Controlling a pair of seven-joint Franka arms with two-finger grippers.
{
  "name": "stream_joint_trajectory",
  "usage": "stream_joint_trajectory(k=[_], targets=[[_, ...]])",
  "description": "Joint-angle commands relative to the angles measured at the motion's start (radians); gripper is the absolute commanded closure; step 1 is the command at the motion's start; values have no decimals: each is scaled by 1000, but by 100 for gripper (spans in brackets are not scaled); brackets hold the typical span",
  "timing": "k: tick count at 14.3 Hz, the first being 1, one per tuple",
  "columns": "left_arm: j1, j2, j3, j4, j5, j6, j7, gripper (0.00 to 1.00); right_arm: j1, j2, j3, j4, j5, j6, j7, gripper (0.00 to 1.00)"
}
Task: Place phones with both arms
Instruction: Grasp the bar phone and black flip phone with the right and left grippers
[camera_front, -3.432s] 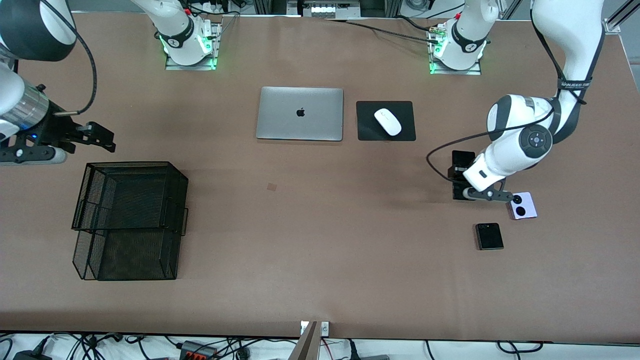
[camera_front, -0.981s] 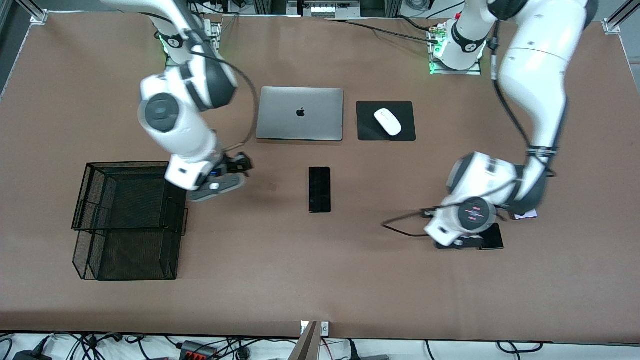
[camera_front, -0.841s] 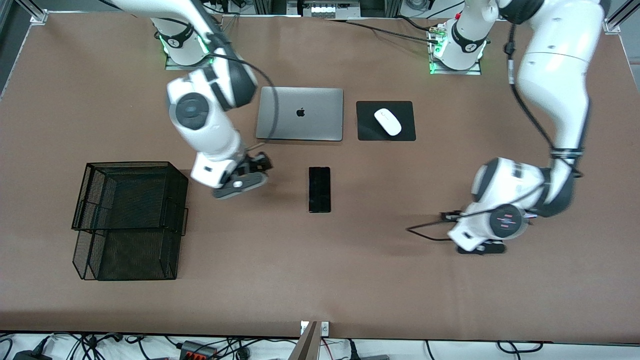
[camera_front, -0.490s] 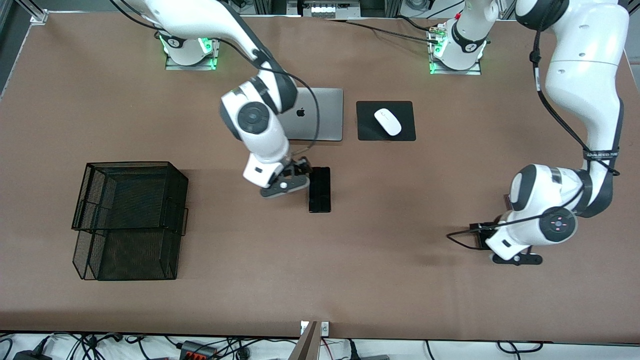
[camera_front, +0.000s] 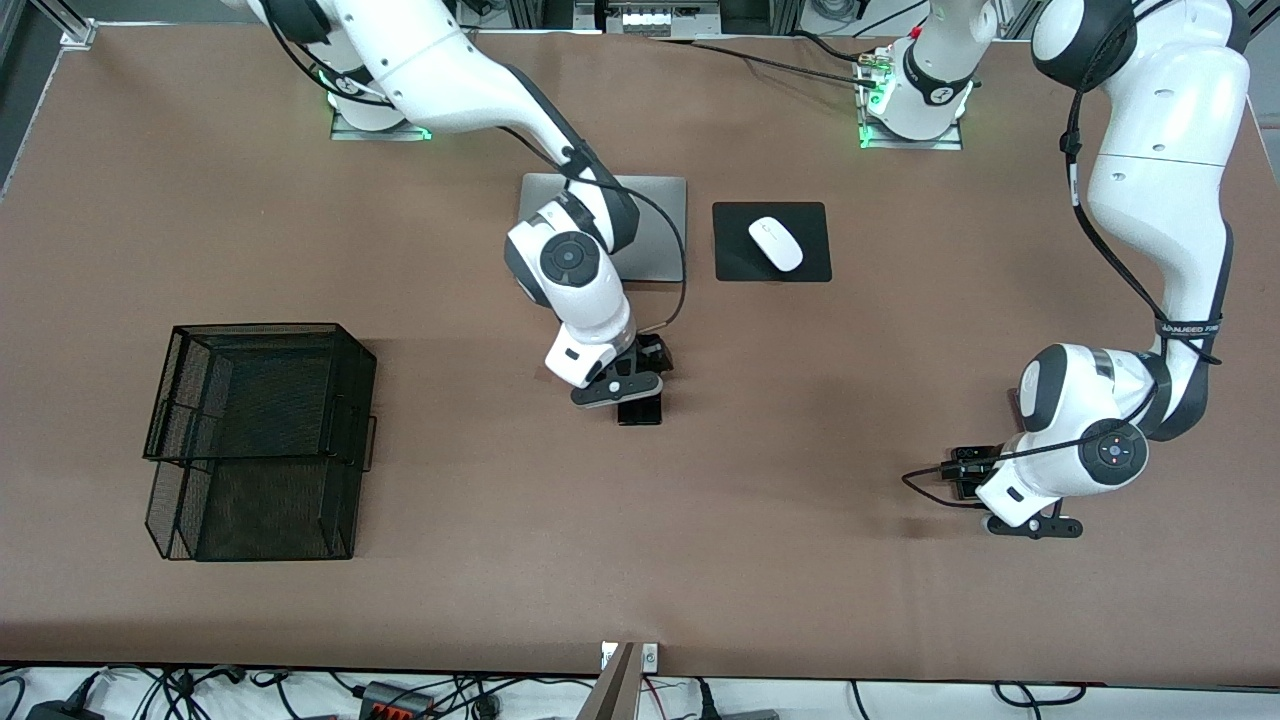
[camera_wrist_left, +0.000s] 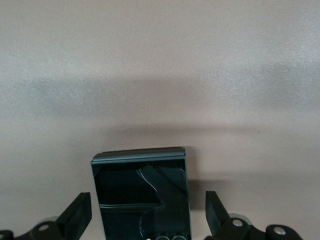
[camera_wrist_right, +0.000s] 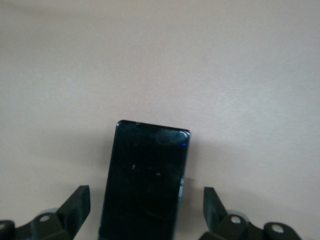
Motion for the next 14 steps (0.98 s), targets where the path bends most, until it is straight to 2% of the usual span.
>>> stream_joint_trajectory(k=[1,7,9,10,12,14], targets=[[12,1,-2,-8,23,22,22,0,33,60,-18,66,2,21,58,0],[12,21,-2,-8,22,24,22,0,41,86,-28,72,-47,20,62,0],[12,18,-4,-8,22,21,22,35,47,89,-29,72,-68,18,62,0],[12,16,-4,-8,20,18,22,47,56,89,-32,72,-80,17,62,0],[14,13,-4,-8,19,10,18,64,70,97,-43,72,-93,17,62,0],[15,7,-11,-8,19,7,17,67,87,103,-55,72,-100,15,62,0]])
